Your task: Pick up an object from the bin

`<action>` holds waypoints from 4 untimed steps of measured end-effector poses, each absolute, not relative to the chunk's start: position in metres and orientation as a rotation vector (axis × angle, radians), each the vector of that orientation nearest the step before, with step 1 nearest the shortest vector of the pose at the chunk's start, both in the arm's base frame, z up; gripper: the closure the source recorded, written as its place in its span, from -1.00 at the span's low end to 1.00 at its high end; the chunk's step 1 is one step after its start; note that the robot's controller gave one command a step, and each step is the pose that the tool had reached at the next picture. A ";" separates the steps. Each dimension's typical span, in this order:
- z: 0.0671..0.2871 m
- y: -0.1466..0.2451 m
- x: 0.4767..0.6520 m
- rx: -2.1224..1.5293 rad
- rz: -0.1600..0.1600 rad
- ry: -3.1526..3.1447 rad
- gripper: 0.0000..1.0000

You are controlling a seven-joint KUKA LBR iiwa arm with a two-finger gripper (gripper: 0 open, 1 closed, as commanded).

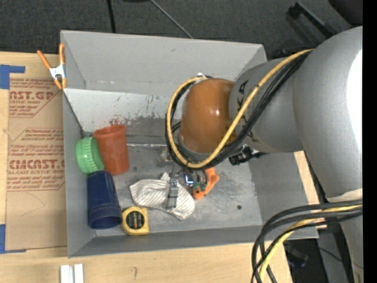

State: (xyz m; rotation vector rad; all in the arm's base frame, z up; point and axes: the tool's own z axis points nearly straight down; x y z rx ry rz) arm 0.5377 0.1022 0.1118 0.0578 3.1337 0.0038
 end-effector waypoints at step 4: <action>0.072 0.106 0.514 0.285 0.001 3.132 1.00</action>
Offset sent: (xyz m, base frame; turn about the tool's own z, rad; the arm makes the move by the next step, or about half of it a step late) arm -0.0226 0.0030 -0.0418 0.1452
